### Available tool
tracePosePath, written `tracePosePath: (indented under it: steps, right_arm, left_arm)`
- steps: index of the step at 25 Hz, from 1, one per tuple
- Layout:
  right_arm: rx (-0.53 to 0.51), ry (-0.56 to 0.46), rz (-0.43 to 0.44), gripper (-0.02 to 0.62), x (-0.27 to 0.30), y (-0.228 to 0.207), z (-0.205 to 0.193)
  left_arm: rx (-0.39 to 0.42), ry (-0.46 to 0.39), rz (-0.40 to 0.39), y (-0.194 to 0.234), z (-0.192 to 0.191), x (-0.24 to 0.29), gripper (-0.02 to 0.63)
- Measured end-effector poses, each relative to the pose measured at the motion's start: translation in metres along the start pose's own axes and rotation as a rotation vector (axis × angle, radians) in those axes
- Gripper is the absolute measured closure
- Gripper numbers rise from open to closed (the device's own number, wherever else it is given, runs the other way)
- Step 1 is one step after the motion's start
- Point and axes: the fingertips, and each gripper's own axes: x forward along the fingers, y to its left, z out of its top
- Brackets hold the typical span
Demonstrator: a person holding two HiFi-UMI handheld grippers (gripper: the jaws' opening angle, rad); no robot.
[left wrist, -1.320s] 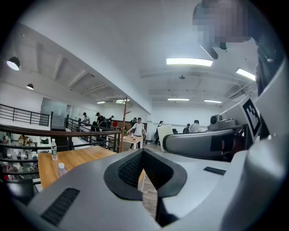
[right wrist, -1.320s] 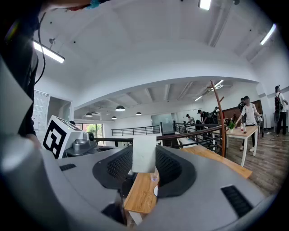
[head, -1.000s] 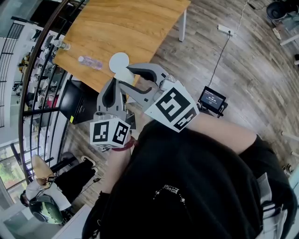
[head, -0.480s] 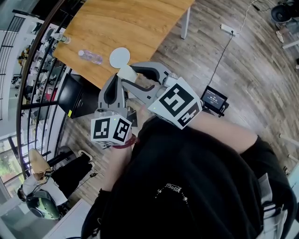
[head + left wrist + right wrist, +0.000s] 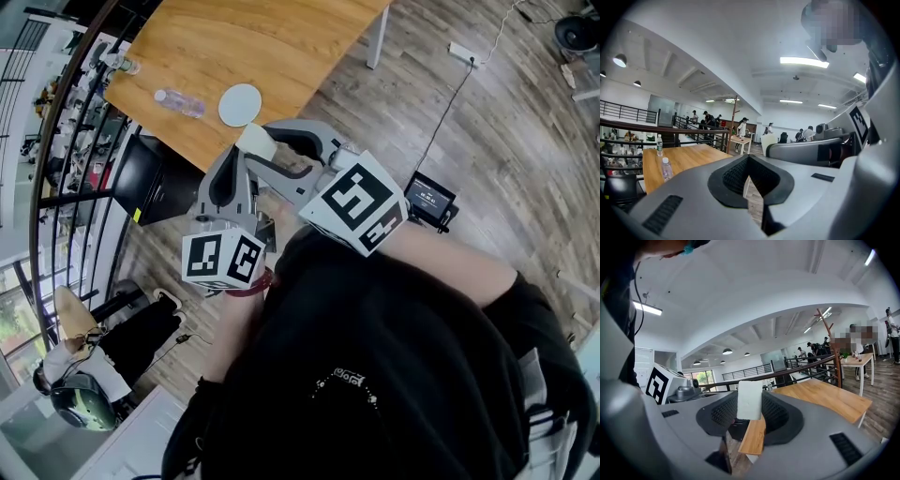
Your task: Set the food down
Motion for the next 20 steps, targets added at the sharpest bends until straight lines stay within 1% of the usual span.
tracePosePath:
  steps: [6,20]
  right_arm:
    - [0.011,0.006,0.026,0.428,0.0082,0.0019,-0.0035]
    - [0.025,-0.003,0.044,0.428,0.0038,-0.0030,-0.0008]
  left_arm:
    - [-0.009,0.009,0.026,0.0085,-0.0032,-0.0022,0.600]
    - [0.006,0.019,0.037,0.0033,-0.0004,0.0019,0.600]
